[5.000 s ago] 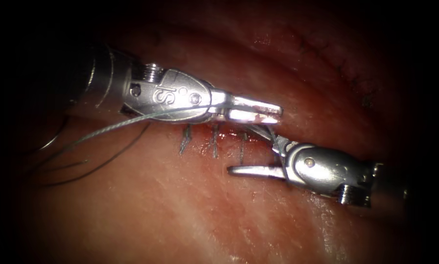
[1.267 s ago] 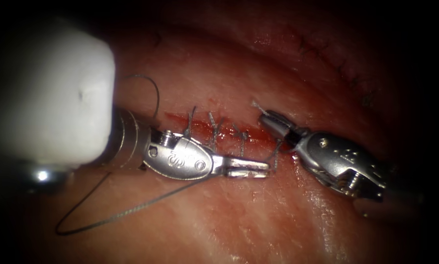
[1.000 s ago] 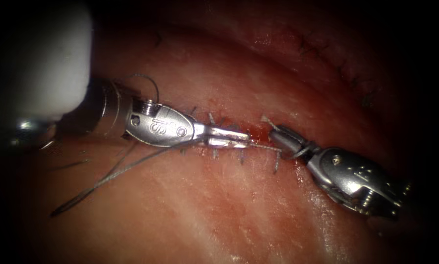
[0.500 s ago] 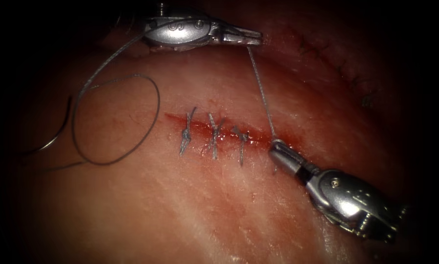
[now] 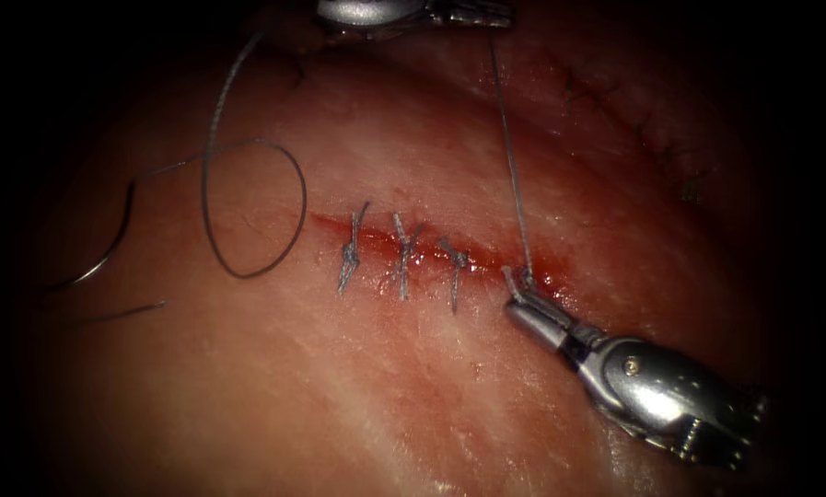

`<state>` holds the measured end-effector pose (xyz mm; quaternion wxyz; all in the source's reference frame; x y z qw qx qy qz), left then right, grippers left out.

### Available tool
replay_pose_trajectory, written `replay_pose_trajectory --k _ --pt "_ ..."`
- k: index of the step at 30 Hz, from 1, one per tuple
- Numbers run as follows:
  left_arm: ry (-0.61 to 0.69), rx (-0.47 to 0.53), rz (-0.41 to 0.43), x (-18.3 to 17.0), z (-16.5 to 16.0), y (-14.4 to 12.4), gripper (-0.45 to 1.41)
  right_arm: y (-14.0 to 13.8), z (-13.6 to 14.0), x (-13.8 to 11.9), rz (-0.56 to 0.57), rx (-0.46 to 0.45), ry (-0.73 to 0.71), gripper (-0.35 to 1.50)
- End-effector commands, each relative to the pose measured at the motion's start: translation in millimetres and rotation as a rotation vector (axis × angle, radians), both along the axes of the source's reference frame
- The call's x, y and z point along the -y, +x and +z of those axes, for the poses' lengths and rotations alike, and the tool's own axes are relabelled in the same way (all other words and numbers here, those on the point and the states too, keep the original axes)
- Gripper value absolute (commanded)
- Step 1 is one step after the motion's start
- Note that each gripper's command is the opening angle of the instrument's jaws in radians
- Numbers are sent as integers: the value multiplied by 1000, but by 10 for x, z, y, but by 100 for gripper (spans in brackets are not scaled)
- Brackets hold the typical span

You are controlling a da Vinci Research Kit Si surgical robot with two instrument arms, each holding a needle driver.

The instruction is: Wound Closure

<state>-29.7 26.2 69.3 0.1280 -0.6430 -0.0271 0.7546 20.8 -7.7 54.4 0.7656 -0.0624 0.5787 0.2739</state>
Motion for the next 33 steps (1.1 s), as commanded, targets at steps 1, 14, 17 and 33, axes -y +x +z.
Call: replay_pose_trajectory --k 1,14,17,33 --pt "0 2 1 1 8 -6 -45 6 10 5 -37 8 -55 -35" --pt "-1 -6 -12 -12 17 -14 -45 13 16 18 -162 37 -213 -35" --pt "-1 -9 -17 -15 19 -18 -45 16 16 26 -196 36 -220 -35" --pt "-21 -18 -18 -21 20 -16 -45 35 2 43 -245 31 -208 -35"
